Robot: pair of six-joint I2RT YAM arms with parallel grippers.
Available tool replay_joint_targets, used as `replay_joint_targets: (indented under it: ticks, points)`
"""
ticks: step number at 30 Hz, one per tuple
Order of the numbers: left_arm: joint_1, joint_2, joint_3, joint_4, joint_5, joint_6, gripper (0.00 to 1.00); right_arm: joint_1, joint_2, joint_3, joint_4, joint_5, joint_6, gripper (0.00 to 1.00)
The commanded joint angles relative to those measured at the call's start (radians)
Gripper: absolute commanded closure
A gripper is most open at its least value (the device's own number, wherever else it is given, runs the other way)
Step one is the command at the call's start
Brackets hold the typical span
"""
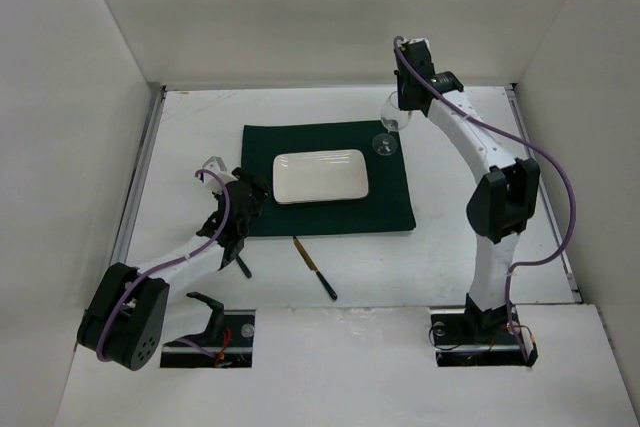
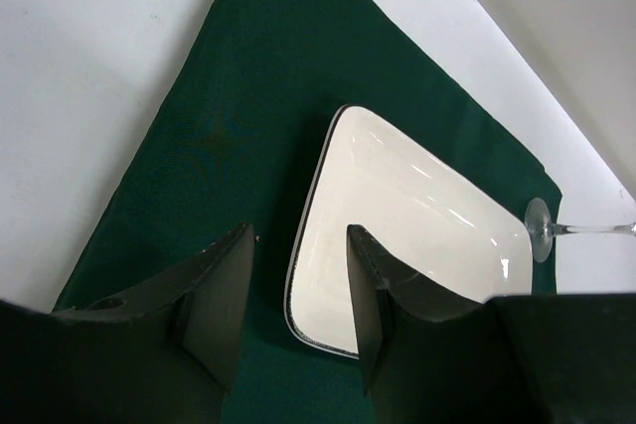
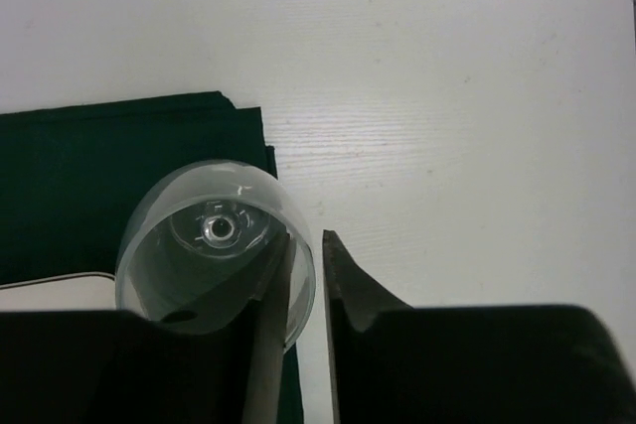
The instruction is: Set the dinner table for one person
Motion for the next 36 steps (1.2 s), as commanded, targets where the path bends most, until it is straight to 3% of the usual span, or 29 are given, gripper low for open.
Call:
replay_joint_targets:
  ticks: [1, 3, 16, 29, 31, 34, 36]
  points:
    - [-0.006, 0.002, 0.031, 0.039, 0.000, -0.003, 0.60, 0.030, -0.014, 0.046, 0.022, 0.035, -0.011, 0.70]
    - [-0.004, 0.006, 0.031, 0.039, 0.000, -0.003, 0.60, 0.039, -0.031, 0.037, 0.035, 0.035, -0.011, 0.66]
    - [-0.006, 0.009, 0.032, 0.040, 0.005, -0.006, 0.60, 0.050, -0.122, -0.009, 0.058, 0.059, -0.008, 0.60]
    - [-0.007, 0.005, 0.032, 0.040, 0.000, -0.003, 0.60, 0.071, -0.231, -0.081, 0.097, 0.072, 0.008, 0.59]
    - [0.003, 0.006, 0.031, 0.040, 0.006, -0.006, 0.60, 0.105, -0.274, -0.114, 0.120, 0.078, 0.015, 0.63]
    - [0.000, -0.007, 0.032, 0.031, -0.002, 0.001, 0.61, 0.197, -0.368, -0.232, 0.188, 0.076, 0.041, 0.82]
    - [-0.001, -0.014, 0.032, 0.031, -0.014, 0.007, 0.61, 0.284, -0.445, -0.370, 0.284, 0.049, 0.071, 0.90]
